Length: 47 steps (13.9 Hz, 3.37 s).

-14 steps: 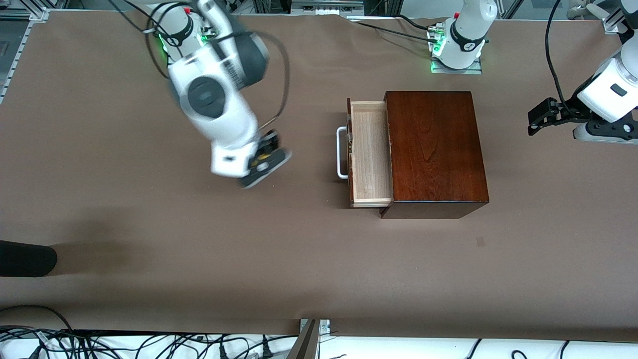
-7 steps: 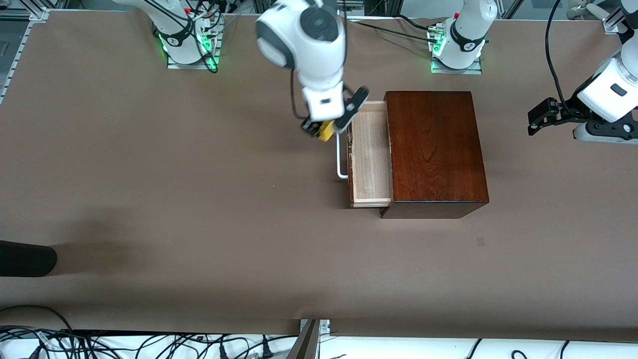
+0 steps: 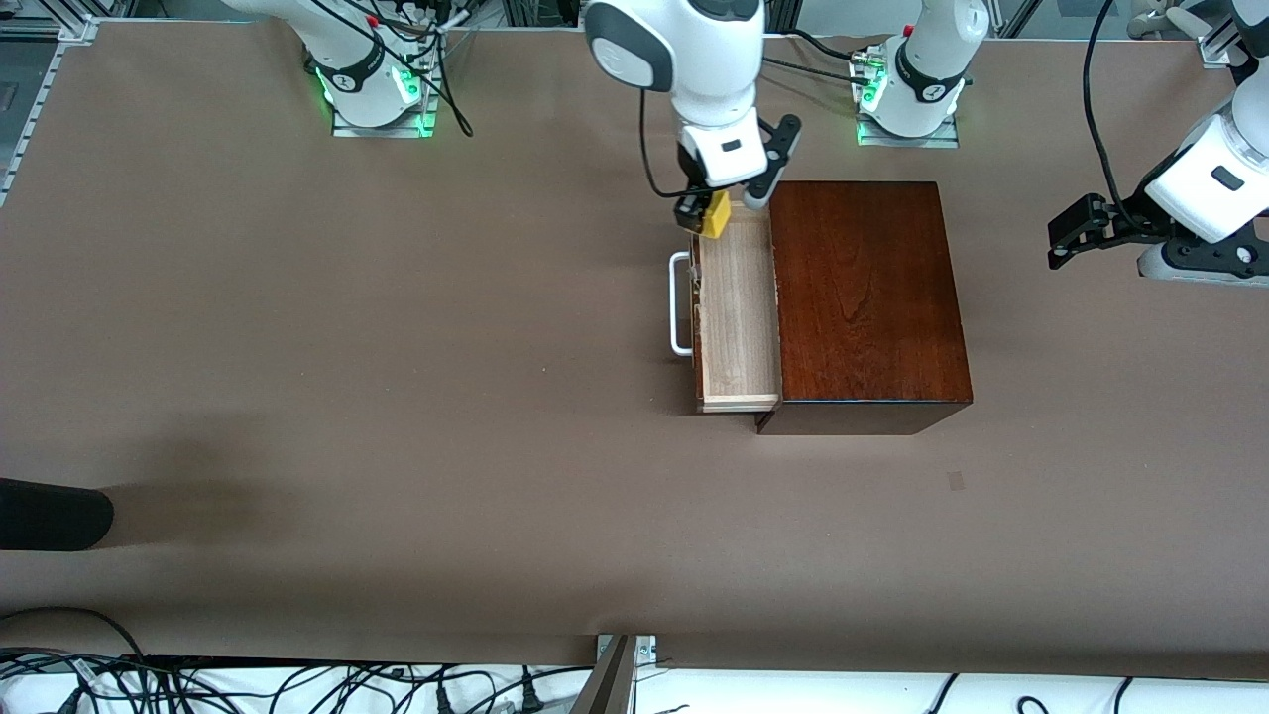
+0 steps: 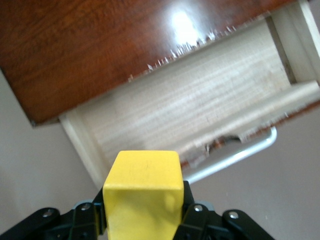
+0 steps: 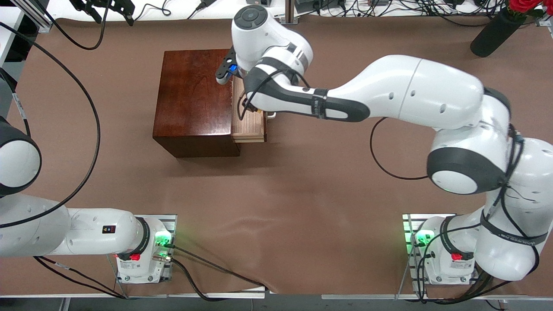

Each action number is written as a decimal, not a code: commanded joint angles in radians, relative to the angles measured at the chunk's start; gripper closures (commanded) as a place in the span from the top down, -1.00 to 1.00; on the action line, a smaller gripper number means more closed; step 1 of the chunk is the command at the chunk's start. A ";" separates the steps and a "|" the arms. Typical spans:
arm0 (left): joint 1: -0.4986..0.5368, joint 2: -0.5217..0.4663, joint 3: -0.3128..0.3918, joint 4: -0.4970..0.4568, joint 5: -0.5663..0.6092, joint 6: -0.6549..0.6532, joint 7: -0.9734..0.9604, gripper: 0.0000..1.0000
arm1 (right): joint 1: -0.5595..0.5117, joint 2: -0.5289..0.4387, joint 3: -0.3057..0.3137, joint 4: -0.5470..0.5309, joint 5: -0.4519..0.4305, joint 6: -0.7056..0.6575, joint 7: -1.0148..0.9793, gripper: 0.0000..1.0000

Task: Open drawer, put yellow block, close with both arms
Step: 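Carry the yellow cube with the right gripper over the open drawer, then lower the cube into the drawer, open the right gripper and withdraw, then return the right gripper to rest while the left gripper reaches the drawer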

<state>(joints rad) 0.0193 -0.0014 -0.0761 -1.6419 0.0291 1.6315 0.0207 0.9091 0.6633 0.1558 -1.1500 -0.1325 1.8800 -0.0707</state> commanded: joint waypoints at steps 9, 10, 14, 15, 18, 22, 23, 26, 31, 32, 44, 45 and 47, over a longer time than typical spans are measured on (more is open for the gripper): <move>-0.002 0.003 -0.001 0.017 -0.017 -0.001 0.010 1.00 | 0.059 0.232 -0.016 0.179 -0.148 0.060 -0.174 -1.00; -0.002 0.003 -0.002 0.017 -0.017 -0.001 0.008 1.00 | 0.059 0.236 -0.021 0.179 -0.148 0.064 -0.193 -1.00; -0.002 0.003 -0.002 0.017 -0.018 -0.001 0.007 1.00 | 0.059 0.249 -0.044 0.176 -0.151 0.056 -0.261 -1.00; -0.002 0.003 -0.002 0.017 -0.018 -0.001 0.007 1.00 | 0.060 0.254 -0.044 0.176 -0.157 0.054 -0.262 -1.00; -0.002 0.003 -0.002 0.017 -0.018 -0.001 0.007 1.00 | 0.062 0.269 -0.042 0.171 -0.171 0.064 -0.261 -1.00; -0.002 0.003 -0.002 0.017 -0.018 -0.001 0.007 1.00 | 0.060 0.276 -0.044 0.171 -0.171 0.061 -0.271 -0.95; -0.002 0.003 -0.002 0.019 -0.018 -0.001 0.007 1.00 | 0.060 0.272 -0.044 0.171 -0.171 0.057 -0.273 -0.83; -0.002 0.003 -0.002 0.017 -0.018 -0.001 0.007 1.00 | 0.056 0.266 -0.042 0.177 -0.168 0.059 -0.271 1.00; -0.002 0.003 -0.002 0.017 -0.018 -0.001 0.007 1.00 | 0.037 0.158 -0.036 0.180 -0.156 0.054 -0.259 1.00; -0.002 0.003 -0.002 0.017 -0.018 -0.001 0.007 1.00 | 0.037 0.132 -0.038 0.180 -0.156 0.059 -0.248 1.00; -0.004 0.001 -0.039 0.026 -0.023 -0.001 -0.001 1.00 | -0.360 -0.210 -0.085 0.165 -0.035 -0.111 -0.078 1.00; -0.004 0.003 -0.056 0.036 -0.024 -0.001 -0.002 1.00 | -0.383 -0.229 -0.123 0.159 0.015 -0.131 -0.077 1.00; -0.005 0.004 -0.085 0.039 -0.029 -0.013 -0.001 1.00 | -0.421 -0.302 -0.230 0.095 0.162 -0.172 -0.084 1.00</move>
<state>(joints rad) 0.0136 -0.0019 -0.1381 -1.6280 0.0273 1.6352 0.0178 0.5241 0.4500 -0.0076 -0.9567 -0.0796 1.7375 -0.1646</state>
